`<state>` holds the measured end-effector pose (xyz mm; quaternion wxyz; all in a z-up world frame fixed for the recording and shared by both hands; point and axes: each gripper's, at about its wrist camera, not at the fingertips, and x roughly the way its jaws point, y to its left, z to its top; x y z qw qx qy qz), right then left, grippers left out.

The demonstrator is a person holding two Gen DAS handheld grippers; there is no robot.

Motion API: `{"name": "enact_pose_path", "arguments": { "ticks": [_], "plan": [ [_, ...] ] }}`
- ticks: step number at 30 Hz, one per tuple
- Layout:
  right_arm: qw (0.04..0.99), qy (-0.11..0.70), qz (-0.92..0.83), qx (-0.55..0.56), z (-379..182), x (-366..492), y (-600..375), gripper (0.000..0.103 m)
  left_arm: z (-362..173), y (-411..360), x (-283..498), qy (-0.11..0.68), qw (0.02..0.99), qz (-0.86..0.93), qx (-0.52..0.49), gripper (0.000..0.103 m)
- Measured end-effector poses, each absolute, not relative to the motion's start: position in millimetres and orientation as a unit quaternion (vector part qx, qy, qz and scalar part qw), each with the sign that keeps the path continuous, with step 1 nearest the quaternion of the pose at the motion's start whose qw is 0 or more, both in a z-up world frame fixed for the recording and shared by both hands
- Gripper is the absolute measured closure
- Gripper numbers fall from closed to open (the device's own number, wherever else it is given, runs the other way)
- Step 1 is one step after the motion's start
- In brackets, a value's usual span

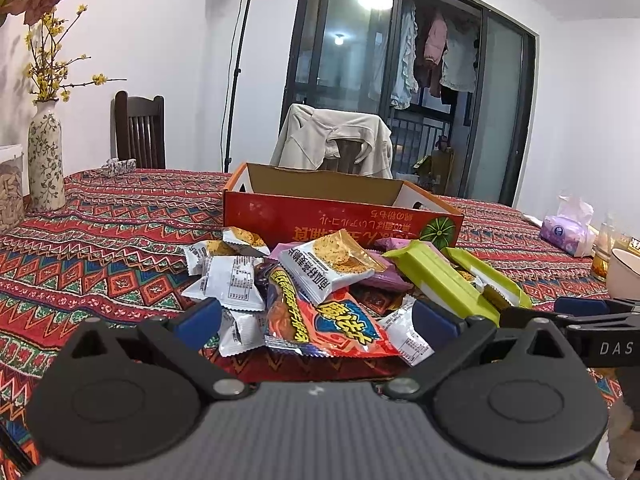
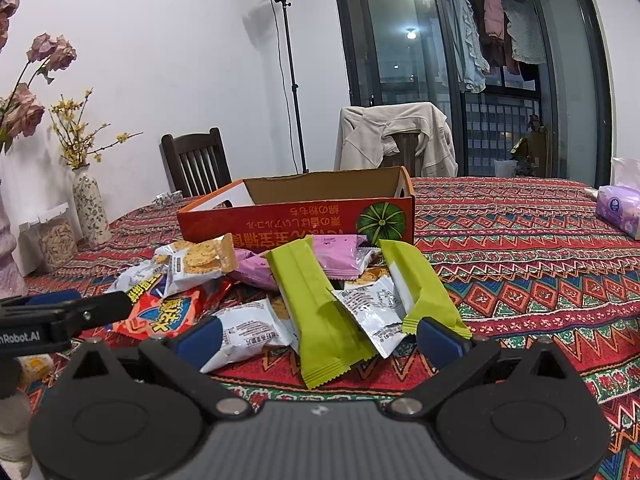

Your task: Organize snacks

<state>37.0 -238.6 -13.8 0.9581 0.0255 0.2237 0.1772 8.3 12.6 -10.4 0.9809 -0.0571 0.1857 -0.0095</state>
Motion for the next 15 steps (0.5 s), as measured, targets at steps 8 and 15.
{"name": "enact_pose_path", "arguments": {
  "ticks": [8,15],
  "plan": [
    [0.958,0.225,0.177,0.026,-13.7,36.9,-238.9,0.0,-9.3,11.4,7.2,0.185,0.981,-0.012,-0.056,0.0],
    [0.958,0.225,0.178,0.026,-13.8,36.9,-238.8,0.0,-9.1,11.3,6.5,0.184,0.981,-0.012,-0.057,0.0]
  ]
}}
